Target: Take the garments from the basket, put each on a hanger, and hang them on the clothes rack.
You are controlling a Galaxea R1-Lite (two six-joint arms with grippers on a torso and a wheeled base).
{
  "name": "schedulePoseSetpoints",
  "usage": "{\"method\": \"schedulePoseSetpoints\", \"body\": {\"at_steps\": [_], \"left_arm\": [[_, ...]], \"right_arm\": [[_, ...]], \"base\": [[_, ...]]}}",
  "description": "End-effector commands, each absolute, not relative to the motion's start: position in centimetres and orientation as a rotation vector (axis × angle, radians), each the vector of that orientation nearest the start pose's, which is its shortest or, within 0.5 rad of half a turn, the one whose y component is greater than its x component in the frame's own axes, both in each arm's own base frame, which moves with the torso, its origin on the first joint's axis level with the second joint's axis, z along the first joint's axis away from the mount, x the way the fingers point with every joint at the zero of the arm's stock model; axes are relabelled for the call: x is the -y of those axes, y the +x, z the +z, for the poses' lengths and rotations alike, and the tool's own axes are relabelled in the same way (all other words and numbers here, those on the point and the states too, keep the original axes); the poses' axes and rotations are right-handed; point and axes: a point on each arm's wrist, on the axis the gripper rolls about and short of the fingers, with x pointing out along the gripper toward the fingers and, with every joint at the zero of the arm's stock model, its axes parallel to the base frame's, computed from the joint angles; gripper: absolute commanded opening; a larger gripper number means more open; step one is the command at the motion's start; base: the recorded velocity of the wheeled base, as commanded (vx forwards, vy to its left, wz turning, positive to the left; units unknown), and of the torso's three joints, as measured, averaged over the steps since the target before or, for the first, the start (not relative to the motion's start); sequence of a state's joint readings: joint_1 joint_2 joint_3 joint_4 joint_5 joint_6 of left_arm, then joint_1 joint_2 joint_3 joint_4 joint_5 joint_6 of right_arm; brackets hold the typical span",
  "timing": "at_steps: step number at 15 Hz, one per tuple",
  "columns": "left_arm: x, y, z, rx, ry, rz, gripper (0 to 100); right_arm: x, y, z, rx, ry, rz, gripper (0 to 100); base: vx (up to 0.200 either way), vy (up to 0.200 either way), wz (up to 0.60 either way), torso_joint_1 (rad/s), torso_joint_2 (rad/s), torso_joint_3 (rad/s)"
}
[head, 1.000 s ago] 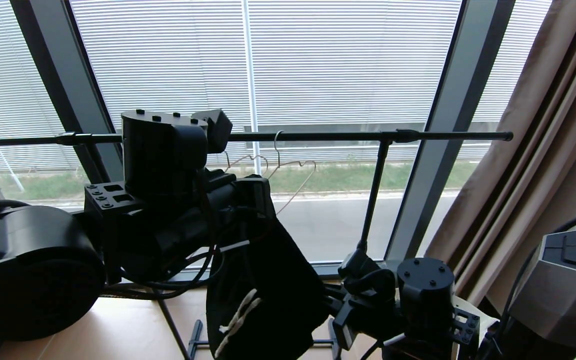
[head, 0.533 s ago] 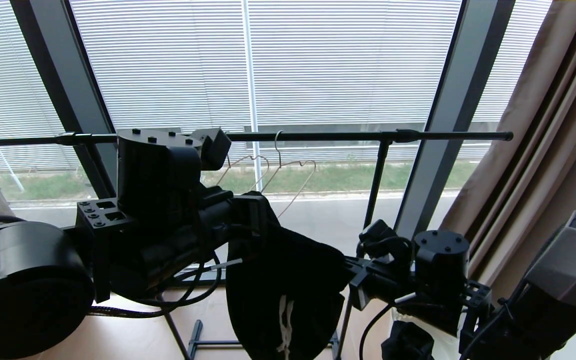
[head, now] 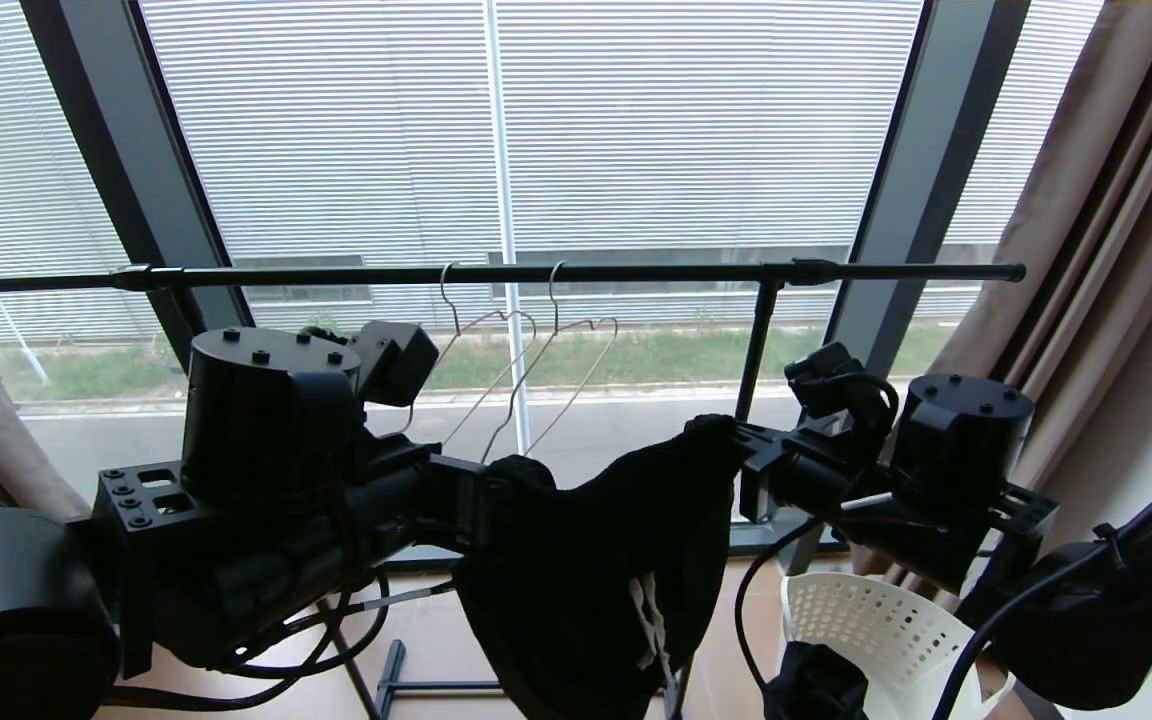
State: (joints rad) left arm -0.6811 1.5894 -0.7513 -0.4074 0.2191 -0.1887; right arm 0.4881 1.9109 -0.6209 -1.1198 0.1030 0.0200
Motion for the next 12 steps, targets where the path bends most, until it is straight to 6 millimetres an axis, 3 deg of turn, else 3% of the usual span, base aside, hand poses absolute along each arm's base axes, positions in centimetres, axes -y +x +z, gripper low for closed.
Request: {"method": "schedulePoseSetpoints", "body": {"at_steps": [1, 7, 12], "left_arm": [[14.9, 20.7, 17.6, -0.432, 0.021, -0.381, 100], [10.3, 20.1, 17.5, -0.435, 0.038, -0.438, 100], [9.6, 18.1, 17.3, -0.424, 0.083, -0.691, 100]], "right_arm": [[-15.1, 28.4, 12.5, -0.151, -0.008, 0.579, 0], [-14.9, 28.2, 13.0, -0.138, -0.007, 0.565, 0], [-16.1, 27.5, 13.0, -0.134, -0.011, 0.522, 0]], "base": [[0.0, 0.0, 0.0, 0.0, 0.0, 0.0], [0.0, 0.0, 0.0, 0.0, 0.0, 0.0], [0.0, 0.0, 0.0, 0.0, 0.0, 0.0]]}}
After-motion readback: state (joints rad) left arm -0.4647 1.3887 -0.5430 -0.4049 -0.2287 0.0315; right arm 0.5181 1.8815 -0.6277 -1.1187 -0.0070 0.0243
